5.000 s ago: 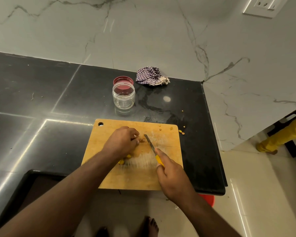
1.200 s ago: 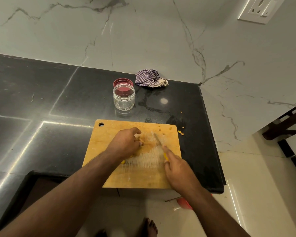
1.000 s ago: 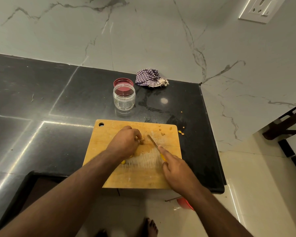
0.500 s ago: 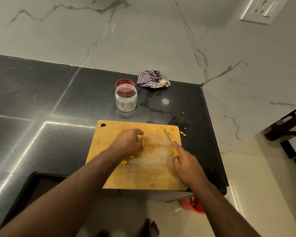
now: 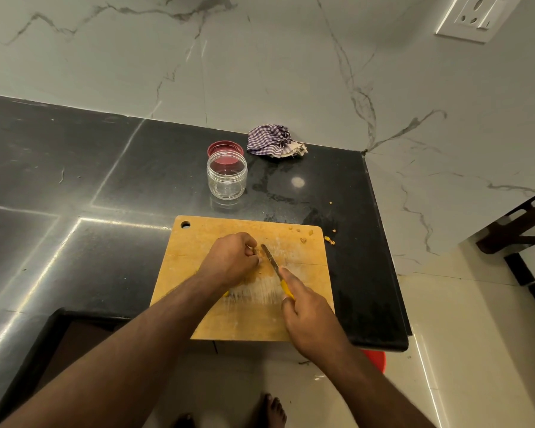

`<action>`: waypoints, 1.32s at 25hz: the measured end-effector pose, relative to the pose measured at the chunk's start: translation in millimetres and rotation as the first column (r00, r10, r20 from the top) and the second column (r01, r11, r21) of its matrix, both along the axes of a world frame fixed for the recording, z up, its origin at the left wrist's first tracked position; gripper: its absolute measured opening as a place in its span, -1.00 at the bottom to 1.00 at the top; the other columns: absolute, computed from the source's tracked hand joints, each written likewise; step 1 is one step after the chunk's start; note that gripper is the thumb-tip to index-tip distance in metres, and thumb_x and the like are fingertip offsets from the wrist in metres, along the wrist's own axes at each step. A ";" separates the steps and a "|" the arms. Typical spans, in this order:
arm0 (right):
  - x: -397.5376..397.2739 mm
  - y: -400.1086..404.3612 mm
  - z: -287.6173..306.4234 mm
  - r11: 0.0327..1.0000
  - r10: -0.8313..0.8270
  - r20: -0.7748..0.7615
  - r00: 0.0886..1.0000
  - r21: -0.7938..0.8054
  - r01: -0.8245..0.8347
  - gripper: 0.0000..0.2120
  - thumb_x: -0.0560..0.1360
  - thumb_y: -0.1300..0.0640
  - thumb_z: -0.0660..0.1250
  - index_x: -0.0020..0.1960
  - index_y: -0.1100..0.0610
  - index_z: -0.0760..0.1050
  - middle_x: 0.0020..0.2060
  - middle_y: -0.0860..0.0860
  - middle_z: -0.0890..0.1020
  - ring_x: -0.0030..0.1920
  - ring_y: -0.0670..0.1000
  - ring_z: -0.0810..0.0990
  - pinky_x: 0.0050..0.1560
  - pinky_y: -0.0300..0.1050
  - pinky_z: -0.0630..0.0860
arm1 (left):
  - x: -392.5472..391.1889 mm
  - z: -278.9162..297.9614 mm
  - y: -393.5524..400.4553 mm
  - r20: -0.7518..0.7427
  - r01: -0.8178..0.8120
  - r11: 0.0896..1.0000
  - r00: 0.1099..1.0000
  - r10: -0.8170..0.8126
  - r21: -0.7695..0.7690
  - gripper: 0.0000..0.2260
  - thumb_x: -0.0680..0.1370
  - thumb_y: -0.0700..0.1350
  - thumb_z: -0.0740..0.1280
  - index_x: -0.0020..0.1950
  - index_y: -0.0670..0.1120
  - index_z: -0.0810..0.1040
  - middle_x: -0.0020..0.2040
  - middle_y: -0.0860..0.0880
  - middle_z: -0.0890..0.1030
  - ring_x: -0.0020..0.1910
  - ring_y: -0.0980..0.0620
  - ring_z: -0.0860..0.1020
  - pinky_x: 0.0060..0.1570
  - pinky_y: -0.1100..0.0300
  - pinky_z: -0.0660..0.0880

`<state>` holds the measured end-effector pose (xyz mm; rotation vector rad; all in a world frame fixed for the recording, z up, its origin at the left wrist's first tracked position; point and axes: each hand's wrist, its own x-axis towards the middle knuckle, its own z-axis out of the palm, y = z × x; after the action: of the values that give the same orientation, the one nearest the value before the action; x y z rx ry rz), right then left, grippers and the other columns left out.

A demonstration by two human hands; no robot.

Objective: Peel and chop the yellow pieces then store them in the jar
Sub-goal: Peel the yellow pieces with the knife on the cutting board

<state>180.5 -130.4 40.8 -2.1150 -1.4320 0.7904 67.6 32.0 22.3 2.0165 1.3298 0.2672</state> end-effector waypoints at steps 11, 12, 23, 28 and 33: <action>12.7 -5.5 3.0 0.998 -0.070 0.080 0.994 0.015 0.069 -0.49 0.67 0.04 0.08 0.58 -0.16 0.04 0.19 -0.04 0.51 0.06 -0.10 0.52 0.12 -0.07 0.54 | -11.3 7.3 2.9 -0.163 0.050 0.994 0.986 -0.034 0.094 -0.84 0.54 0.08 0.40 -0.12 0.01 0.59 -0.23 0.04 0.60 -0.28 0.08 0.56 -0.34 0.13 0.55; 8.2 -7.0 3.7 0.999 -0.042 0.057 0.997 0.020 0.041 -0.49 0.66 0.05 0.08 0.58 -0.16 0.05 0.21 -0.05 0.51 0.08 -0.11 0.51 0.13 -0.10 0.53 | -11.3 7.5 2.6 -0.168 0.050 0.994 0.985 -0.034 0.098 -0.83 0.55 0.08 0.39 -0.14 0.02 0.58 -0.25 0.04 0.59 -0.30 0.08 0.56 -0.36 0.14 0.54; 0.5 -13.6 -2.3 1.000 -0.024 0.025 0.999 -0.009 0.024 -0.51 0.67 0.05 0.08 0.57 -0.14 0.08 0.21 -0.07 0.50 0.08 -0.13 0.47 0.02 -0.26 0.44 | -2.4 4.7 2.1 -0.106 0.095 0.987 0.991 -0.082 0.130 -0.88 0.58 -0.11 0.34 0.07 0.00 0.65 -0.03 0.02 0.62 -0.13 0.07 0.55 -0.29 0.22 0.51; 0.3 -15.4 -3.1 1.000 -0.024 0.017 1.000 -0.004 0.024 -0.51 0.67 0.03 0.07 0.57 -0.15 0.07 0.21 -0.08 0.49 0.11 -0.13 0.48 0.07 -0.22 0.49 | -9.3 0.3 3.3 -0.136 0.139 0.969 0.984 -0.113 0.205 -0.77 0.63 -0.06 0.28 0.22 -0.04 0.64 0.10 -0.03 0.61 0.03 0.01 0.54 -0.02 0.15 0.51; -2.0 -13.4 -0.5 1.000 -0.012 0.017 1.000 0.015 0.012 -0.50 0.67 0.04 0.07 0.58 -0.14 0.06 0.29 -0.09 0.47 0.15 -0.15 0.44 0.15 -0.24 0.46 | -7.8 0.2 6.5 -0.107 0.134 0.977 0.987 -0.117 0.166 -0.81 0.57 -0.11 0.36 0.15 -0.05 0.68 0.04 0.00 0.68 -0.06 0.06 0.57 -0.09 0.18 0.53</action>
<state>178.5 -143.8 40.3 -2.1223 -1.4281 0.7557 59.8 38.6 22.5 2.2752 1.2679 0.2369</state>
